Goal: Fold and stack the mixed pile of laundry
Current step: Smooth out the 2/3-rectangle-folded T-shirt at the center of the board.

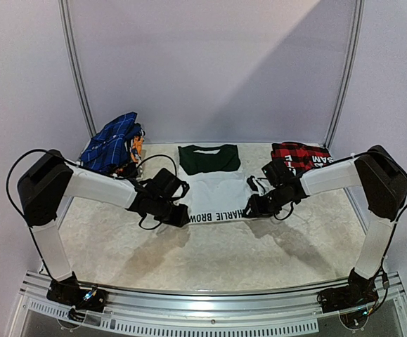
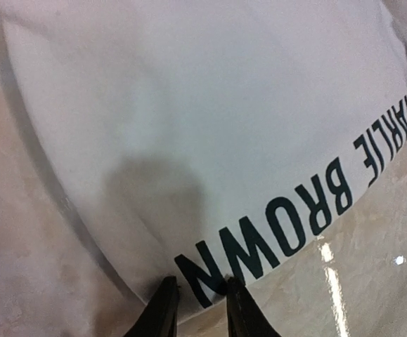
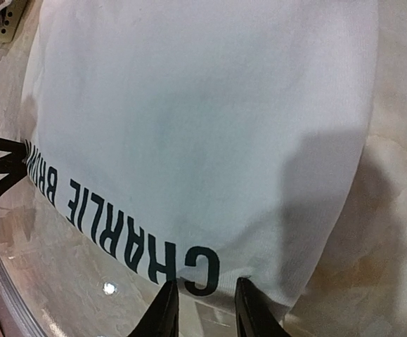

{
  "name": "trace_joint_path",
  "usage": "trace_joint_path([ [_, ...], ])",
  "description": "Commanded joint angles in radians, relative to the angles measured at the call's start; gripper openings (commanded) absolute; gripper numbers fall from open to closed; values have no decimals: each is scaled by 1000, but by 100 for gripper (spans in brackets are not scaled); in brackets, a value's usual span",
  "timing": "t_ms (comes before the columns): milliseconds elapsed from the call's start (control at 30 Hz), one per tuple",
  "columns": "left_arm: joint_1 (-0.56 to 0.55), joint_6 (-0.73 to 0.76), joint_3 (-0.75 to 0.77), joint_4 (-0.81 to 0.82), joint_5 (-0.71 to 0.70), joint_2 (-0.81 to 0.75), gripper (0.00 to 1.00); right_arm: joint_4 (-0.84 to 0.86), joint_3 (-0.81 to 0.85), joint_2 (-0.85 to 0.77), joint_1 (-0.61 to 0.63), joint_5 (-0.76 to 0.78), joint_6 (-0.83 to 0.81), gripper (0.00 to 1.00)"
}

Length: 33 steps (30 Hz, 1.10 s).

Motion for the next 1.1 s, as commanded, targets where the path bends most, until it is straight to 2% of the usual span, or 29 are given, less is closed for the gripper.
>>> trace_joint_path([
  [0,-14,-22,-38,16,-3,11,25,-53,-39,10,-3,61,13,30],
  [200,-20,28,1,-91,-86,-75,27,-78,-40,-87,-3,54,26,35],
  [367,-20,41,-3,-124,-122,-150,39,-88,-70,-173,-3,66,53,45],
  [500,-22,15,-47,-95,-117,-184,43,-81,-98,-189,-7,75,85,48],
  [600,-22,2,-68,-79,-116,-183,43,-62,-114,-174,-23,69,105,47],
  [833,-20,-17,-101,-30,-121,-151,37,-6,-104,-101,-55,19,116,42],
  [1067,-18,-27,-98,1,-113,-113,34,15,-89,-24,-67,-5,115,33],
])
